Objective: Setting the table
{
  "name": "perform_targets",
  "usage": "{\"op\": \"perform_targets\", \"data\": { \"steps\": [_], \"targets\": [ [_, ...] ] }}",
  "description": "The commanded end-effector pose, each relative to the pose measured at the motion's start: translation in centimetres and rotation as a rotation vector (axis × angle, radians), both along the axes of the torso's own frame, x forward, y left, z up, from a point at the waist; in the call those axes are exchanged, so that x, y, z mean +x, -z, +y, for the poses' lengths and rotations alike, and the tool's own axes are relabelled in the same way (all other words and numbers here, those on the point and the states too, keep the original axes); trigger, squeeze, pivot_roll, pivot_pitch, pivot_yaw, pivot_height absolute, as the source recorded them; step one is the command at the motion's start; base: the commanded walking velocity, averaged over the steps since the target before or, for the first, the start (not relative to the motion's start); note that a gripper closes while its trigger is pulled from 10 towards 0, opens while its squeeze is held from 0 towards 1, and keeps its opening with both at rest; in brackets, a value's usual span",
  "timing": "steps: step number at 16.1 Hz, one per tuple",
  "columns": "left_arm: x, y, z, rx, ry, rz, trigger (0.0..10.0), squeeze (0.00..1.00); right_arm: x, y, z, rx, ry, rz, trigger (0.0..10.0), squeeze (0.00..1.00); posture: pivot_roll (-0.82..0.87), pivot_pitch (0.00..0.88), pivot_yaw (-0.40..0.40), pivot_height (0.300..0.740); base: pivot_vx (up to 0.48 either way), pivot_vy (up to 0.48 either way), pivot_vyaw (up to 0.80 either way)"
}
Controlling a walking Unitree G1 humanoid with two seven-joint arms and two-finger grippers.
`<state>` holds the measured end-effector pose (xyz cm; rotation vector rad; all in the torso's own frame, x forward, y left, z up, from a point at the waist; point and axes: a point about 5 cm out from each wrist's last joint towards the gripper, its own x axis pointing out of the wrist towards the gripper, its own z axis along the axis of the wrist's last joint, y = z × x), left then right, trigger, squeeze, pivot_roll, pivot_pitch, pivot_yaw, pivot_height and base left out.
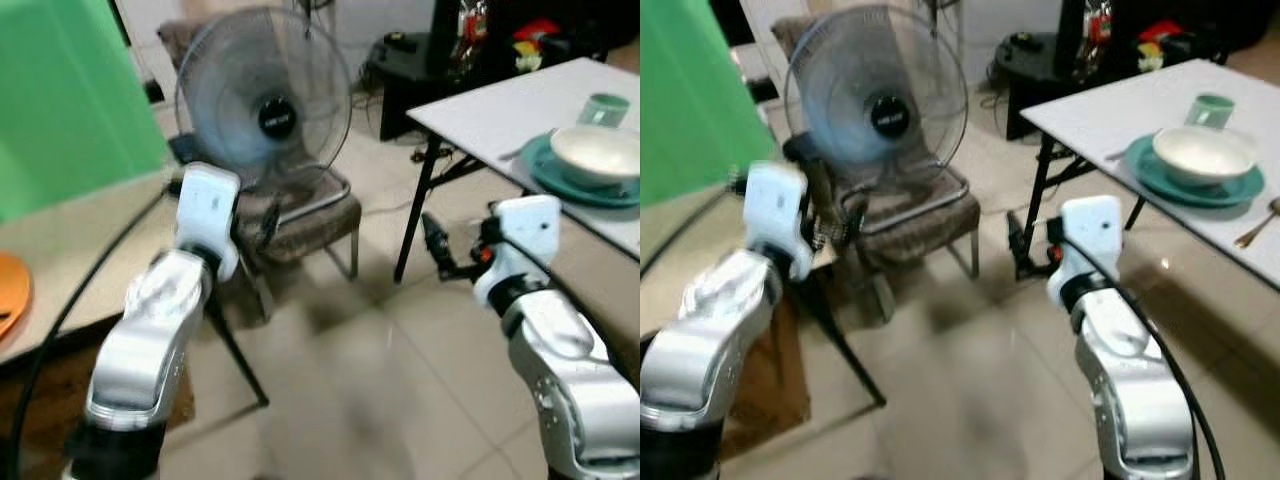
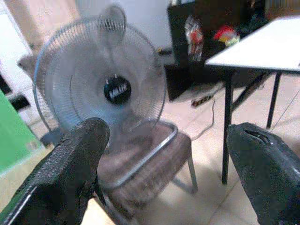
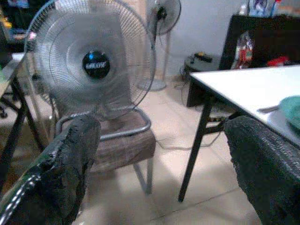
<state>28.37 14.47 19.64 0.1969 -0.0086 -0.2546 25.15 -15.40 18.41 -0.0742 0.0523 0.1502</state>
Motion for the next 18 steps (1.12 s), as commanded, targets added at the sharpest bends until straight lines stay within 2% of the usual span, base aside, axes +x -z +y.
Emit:
{"op": "perform_targets", "data": {
  "steps": [1,3,6,13,18],
  "targets": [
    [0.16,0.40,0.99,0.015,-0.029,0.019,10.0,0.00,0.31,-0.49,1.05,0.013,-0.039,-0.022,10.0,1.00,0.04,0.000,0.076,0.740,0.000,0.322,0.00],
    [0.04,0.38,1.38,0.016,-0.036,0.020,10.0,0.00,0.25,-0.44,1.40,0.016,-0.045,-0.020,10.0,1.00,0.04,0.000,0.076,0.740,0.000,0.322,0.00],
    [0.17,0.39,1.01,0.011,-0.030,0.021,10.0,0.00,0.17,-0.27,0.82,0.013,-0.027,-0.013,10.0,1.00,0.04,0.000,0.079,0.740,0.000,0.326,0.00],
    [0.24,0.41,1.18,0.020,-0.036,0.017,10.0,0.00,0.27,-0.34,0.91,0.018,-0.026,-0.015,10.0,1.00,0.04,0.000,0.078,0.740,0.000,0.320,0.00],
    [0.35,0.31,1.15,0.019,-0.044,0.012,10.0,0.00,0.43,-0.18,0.84,0.015,-0.018,-0.011,10.0,1.00,0.04,0.000,0.076,0.740,0.000,0.000,0.00]
  ]
}}
